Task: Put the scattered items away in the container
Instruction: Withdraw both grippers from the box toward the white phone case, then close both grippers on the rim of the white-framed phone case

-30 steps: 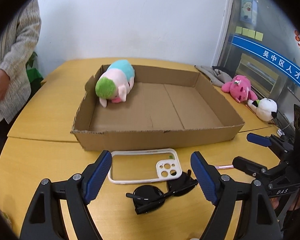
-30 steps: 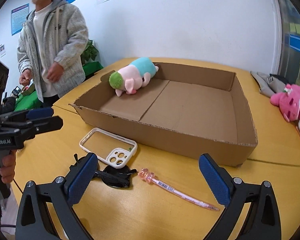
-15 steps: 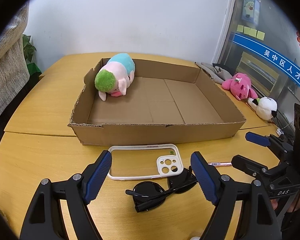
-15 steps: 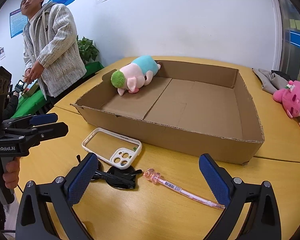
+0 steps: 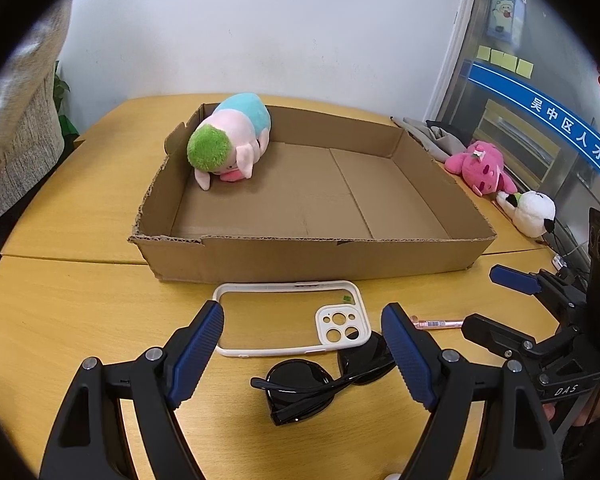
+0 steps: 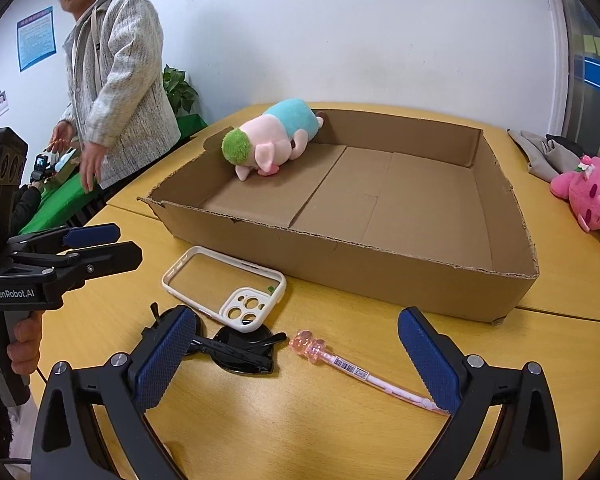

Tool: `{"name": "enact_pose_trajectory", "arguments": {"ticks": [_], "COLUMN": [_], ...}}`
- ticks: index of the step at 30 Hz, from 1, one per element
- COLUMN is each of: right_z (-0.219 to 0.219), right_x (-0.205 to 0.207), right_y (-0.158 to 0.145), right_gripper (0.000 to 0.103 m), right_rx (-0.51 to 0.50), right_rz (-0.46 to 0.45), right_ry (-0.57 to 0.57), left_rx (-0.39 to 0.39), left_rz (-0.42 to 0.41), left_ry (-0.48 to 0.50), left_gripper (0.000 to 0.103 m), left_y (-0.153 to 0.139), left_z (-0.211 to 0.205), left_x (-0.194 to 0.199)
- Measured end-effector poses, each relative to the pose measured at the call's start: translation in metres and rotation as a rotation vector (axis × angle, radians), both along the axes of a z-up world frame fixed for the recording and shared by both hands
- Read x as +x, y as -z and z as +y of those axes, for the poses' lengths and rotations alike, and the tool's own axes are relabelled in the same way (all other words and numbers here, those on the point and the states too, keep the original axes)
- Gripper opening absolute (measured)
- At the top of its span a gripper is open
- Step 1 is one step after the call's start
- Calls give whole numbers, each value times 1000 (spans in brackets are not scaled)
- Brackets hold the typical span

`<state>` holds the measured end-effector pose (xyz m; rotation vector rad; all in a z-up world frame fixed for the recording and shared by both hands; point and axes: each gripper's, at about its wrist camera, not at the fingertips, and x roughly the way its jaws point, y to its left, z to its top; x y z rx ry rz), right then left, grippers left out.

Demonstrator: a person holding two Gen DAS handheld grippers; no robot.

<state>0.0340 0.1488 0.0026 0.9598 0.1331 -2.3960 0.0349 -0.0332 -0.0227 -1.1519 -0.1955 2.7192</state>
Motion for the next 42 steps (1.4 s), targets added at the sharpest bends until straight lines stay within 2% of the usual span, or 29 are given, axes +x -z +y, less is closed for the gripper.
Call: {"name": "enact_pose_trajectory", "arguments": {"ticks": [12,21,24,27,29,33,35,36,37,38,41,42], "right_z": [6,2,-8,-28,-43,-68,-78,-82,-85,-87,-93,-94], "right_x": [-3,-21,-34,-49,-57,-67,-69,-70,-70,-68,-66,-66], "right_y": [6,18,24,33,41,57,67,71,75,79,81,81], "right_gripper": [103,103,103,103,102,98,91,83,78,78,68,56], "right_rx": [-3,-12,-18,14,38,63,99,113,125,144,184,175], "right_rz": [-19,-108,-151,-182,-201,-228,-238,-246,-252,-244,-210,-212], "right_ry": [23,50,48,37,32,36,34,30,26,23,16,7], "left_rx": [54,101,120,117,108,85,62,53,47,53,75,74], "left_rz": [-59,-137,-195,-247,-281,-287,-294,-297,-302,-304,-305,-304], "left_ry": [-32,-37,-54,-37,-25,-20,-35,-40,-46,-48,-51,-51], "left_gripper": [81,81,79,65,45,37,23,18,9,6,6,6], "left_y": [15,38,53,67,77,82,82,83,83,84,86,87], "left_z": [-16,-39,-51,-55,-55,-53,-55,-56,-57,-59,-63,-63], "left_x": [-6,-31,-50,-64,-70,-71,-71,-71,-69,-68,-64,-63]}}
